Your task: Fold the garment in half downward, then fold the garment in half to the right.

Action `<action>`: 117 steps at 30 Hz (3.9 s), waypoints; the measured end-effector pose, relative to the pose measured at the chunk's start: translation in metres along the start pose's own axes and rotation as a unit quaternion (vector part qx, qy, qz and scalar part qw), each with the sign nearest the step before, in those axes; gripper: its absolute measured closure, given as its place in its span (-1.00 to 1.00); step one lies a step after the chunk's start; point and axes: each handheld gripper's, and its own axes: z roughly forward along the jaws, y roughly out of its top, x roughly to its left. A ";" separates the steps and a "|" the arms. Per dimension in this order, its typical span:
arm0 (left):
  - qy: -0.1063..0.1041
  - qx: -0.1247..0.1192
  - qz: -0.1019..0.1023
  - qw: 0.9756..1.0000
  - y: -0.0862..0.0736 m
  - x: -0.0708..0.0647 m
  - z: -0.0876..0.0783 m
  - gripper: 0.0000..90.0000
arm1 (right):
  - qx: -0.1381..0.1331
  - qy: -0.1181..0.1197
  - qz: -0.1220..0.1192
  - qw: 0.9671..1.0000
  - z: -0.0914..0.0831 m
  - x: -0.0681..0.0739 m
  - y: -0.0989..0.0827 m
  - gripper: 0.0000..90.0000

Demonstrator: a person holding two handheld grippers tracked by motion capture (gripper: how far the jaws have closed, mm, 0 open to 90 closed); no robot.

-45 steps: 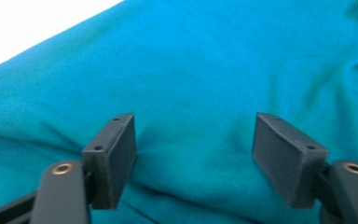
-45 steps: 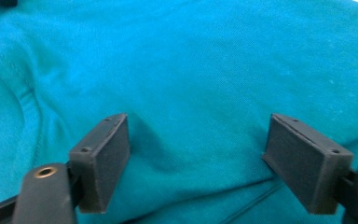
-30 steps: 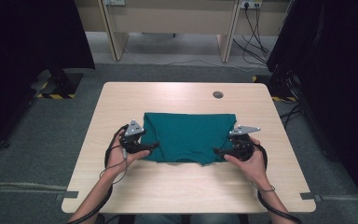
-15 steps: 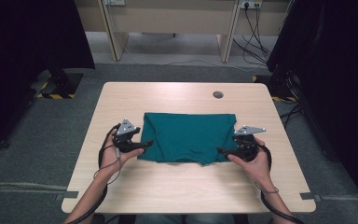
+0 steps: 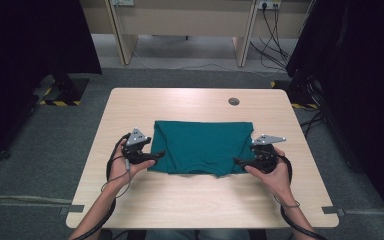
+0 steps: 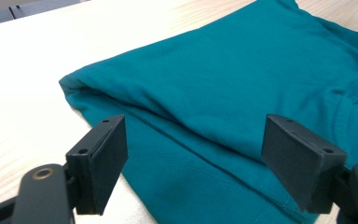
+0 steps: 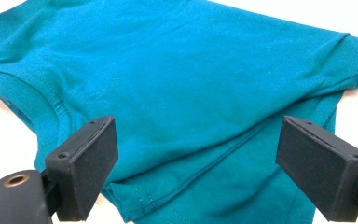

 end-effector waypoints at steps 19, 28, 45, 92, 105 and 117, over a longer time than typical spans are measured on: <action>0.032 0.014 -0.029 0.999 0.034 0.038 0.041 -0.43 | 0.004 0.010 -0.024 1.000 0.006 0.010 0.014 -0.70; 0.055 0.035 -0.065 0.996 0.048 0.069 0.075 -0.28 | 0.008 0.016 -0.033 0.999 0.008 0.013 0.016 -0.70; 0.056 0.089 -0.135 0.985 0.042 0.091 0.106 0.21 | 0.009 0.021 -0.046 0.999 0.008 0.020 0.024 -0.70; 0.052 0.087 -0.064 0.993 0.074 0.069 0.079 0.72 | 0.066 0.168 -0.251 0.951 0.130 0.202 0.108 -0.08; 0.052 0.089 -0.064 0.993 0.072 0.070 0.079 0.72 | 0.095 0.185 -0.269 0.940 0.158 0.220 0.099 0.21; 0.055 0.093 -0.061 0.992 0.069 0.070 0.079 0.72 | 0.090 0.186 -0.270 0.940 0.164 0.217 0.096 0.71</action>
